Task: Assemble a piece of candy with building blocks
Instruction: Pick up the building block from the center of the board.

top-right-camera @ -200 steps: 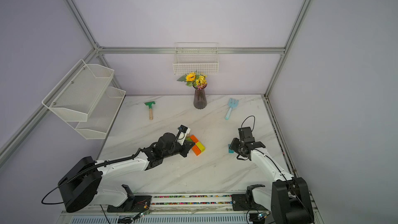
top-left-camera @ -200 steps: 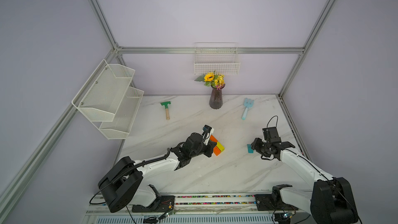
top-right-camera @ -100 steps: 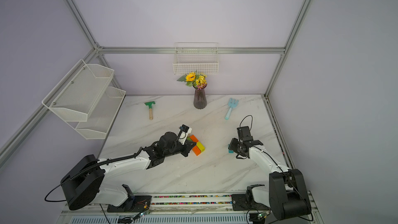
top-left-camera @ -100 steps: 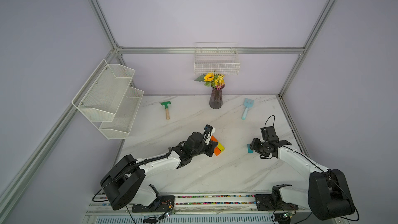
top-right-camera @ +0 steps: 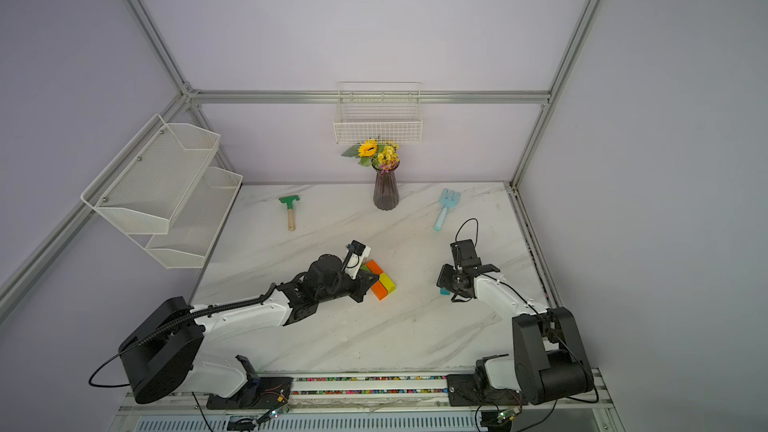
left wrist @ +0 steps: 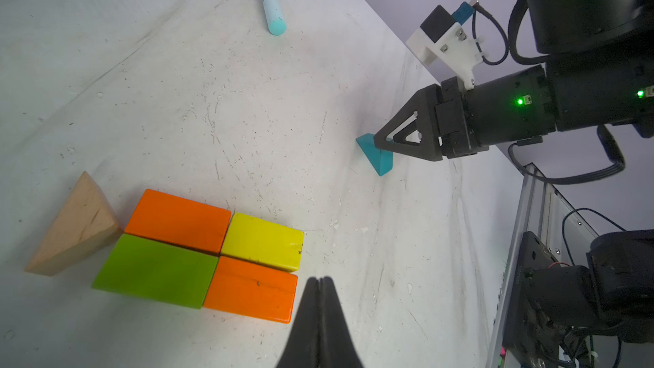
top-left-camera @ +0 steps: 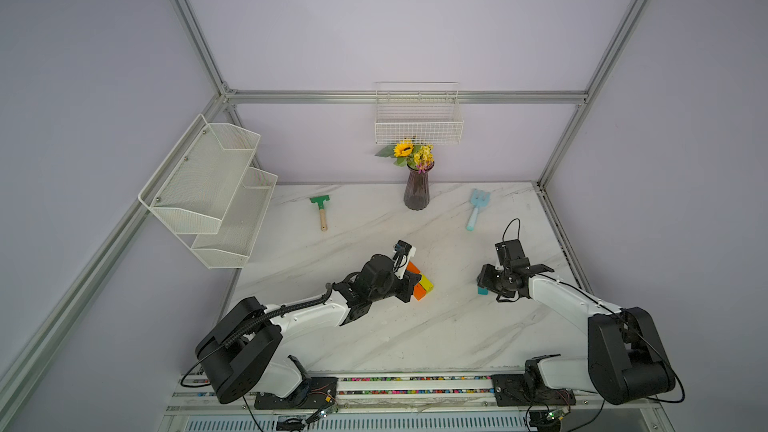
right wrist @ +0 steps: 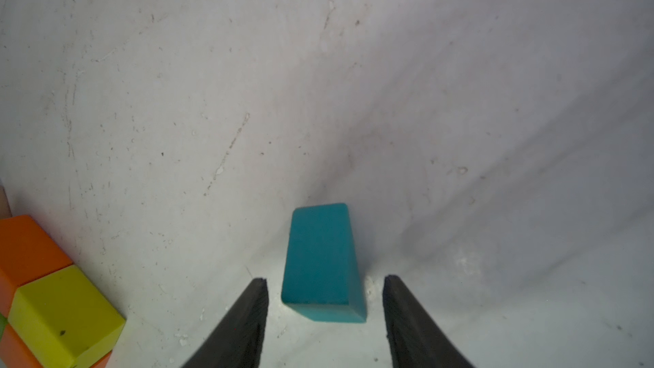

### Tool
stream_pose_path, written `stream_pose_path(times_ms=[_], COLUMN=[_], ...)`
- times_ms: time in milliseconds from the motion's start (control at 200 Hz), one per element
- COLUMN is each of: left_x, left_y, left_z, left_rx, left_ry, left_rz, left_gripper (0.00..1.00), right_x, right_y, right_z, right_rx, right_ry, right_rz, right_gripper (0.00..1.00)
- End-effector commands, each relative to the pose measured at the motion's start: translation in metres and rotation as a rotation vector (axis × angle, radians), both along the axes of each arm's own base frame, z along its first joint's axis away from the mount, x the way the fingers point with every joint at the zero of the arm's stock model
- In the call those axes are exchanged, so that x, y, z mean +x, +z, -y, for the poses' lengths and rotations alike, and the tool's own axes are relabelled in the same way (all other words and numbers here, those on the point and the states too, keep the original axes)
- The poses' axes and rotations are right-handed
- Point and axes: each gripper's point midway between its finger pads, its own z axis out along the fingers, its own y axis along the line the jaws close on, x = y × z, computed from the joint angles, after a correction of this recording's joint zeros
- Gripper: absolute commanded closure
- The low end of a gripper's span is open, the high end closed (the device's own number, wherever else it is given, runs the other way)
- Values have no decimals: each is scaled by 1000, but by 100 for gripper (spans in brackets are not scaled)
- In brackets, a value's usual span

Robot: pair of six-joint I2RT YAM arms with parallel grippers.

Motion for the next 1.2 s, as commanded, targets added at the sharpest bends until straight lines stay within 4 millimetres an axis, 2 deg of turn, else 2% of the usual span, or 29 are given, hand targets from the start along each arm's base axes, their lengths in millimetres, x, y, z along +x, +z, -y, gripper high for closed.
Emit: stream_pose_path(times_ms=[0, 120, 425, 570, 595, 640, 735, 760, 830, 845, 880, 905, 940, 960, 1020, 1065, 1100, 1115, 1195], left_x=[6, 5, 5, 7, 8, 11, 17, 17, 15, 15, 13, 13, 10, 9, 3, -3, -6, -8, -13], left_y=[13, 13, 14, 13, 27, 34, 60, 69, 92, 96, 103, 107, 112, 114, 120, 126, 130, 132, 140], left_z=[7, 6, 3, 0, -4, -10, -36, -43, -64, -68, -78, -84, -90, -92, -93, -94, -93, -93, -92], left_rx=[-48, -48, -45, -37, -57, -59, -83, -97, -144, -150, -156, -155, -150, -144, -125, -124, -128, -132, -138], left_ry=[2, 2, 9, 30, 46, 83, 203, 226, 294, 306, 334, 353, 366, 368, 336, 309, 291, 281, 251], left_rz=[14, 13, 18, 26, 56, 81, 184, 222, 329, 349, 392, 411, 428, 436, 460, 485, 502, 512, 564], left_gripper=[100, 100, 100, 100, 100, 100, 100, 96, 75, 73, 67, 55, 31, 24, 18, 7, 6, 6, 0], right_x=[8, 10, 11, 12, 13, 15, 25, 27, 36, 36, 36, 35, 33, 31, 22, 15, 9, 8, -7], right_y=[2, 0, -7, -4, -1, 6, 37, 46, 79, 93, 110, 120, 131, 138, 151, 158, 167, 163, 172], right_z=[-3, -4, 3, 3, 3, 1, -13, -18, -39, -44, -59, -68, -82, -91, -113, -125, -133, -137, -153], right_rx=[-57, -84, -118, -112, -108, -93, -24, 0, 85, 113, 179, 216, 279, 311, 418, 491, 548, 578, 706], right_ry=[24, 20, -8, -21, -23, -20, 23, 49, 148, 176, 248, 289, 365, 410, 534, 603, 651, 668, 776], right_rz=[11, 8, -9, 17, 26, 54, 149, 179, 284, 326, 370, 393, 408, 417, 417, 418, 430, 409, 392], right_gripper=[44, 46, 58, 71, 76, 81, 88, 88, 88, 88, 88, 88, 88, 88, 88, 88, 88, 88, 88])
